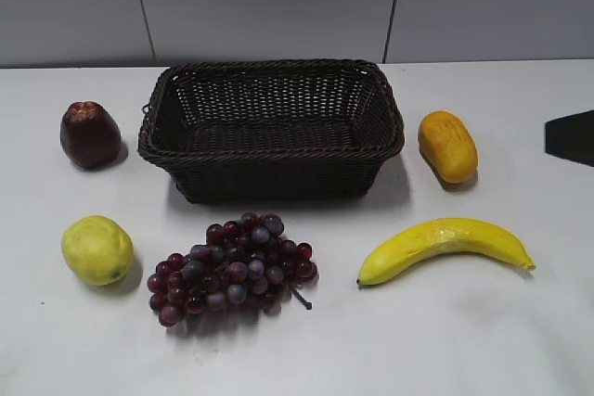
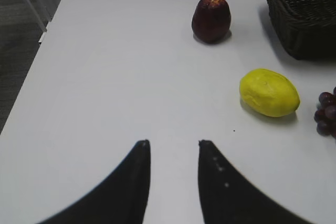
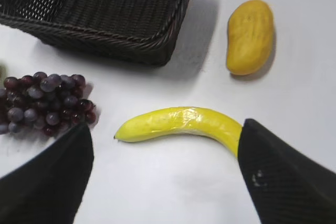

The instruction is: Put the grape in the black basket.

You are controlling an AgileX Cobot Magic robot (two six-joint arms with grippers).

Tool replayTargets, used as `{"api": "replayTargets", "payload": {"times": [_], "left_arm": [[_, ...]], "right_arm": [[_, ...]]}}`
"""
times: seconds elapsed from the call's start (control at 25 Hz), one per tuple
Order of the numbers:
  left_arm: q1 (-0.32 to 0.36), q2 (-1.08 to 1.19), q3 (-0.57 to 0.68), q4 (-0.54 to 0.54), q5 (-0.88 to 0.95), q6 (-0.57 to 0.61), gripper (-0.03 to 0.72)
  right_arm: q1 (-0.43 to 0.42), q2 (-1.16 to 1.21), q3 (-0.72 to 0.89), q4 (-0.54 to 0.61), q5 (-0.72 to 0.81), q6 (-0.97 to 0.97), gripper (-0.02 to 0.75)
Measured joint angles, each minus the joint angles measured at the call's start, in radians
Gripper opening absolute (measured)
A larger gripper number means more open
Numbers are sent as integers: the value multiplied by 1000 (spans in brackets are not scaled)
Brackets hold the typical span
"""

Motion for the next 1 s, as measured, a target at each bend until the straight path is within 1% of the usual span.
{"api": "replayTargets", "payload": {"times": [0.12, 0.2, 0.6, 0.68, 0.72, 0.84, 1.0], "left_arm": [[0, 0, 0, 0, 0, 0, 231], [0, 0, 0, 0, 0, 0, 231], [0, 0, 0, 0, 0, 0, 231], [0, 0, 0, 0, 0, 0, 230], [0, 0, 0, 0, 0, 0, 230], [0, 0, 0, 0, 0, 0, 230], [0, 0, 0, 0, 0, 0, 230]], "right_arm": [[31, 121, -60, 23, 31, -35, 645], [87, 199, -99, 29, 38, -42, 641], [463, 483, -281, 31, 17, -47, 626], [524, 531, -308, 27, 13, -47, 624], [565, 562, -324, 18, 12, -47, 624], [649, 633, -371, -18, 9, -48, 623], [729, 720, -438, -118, 9, -35, 622]]}}
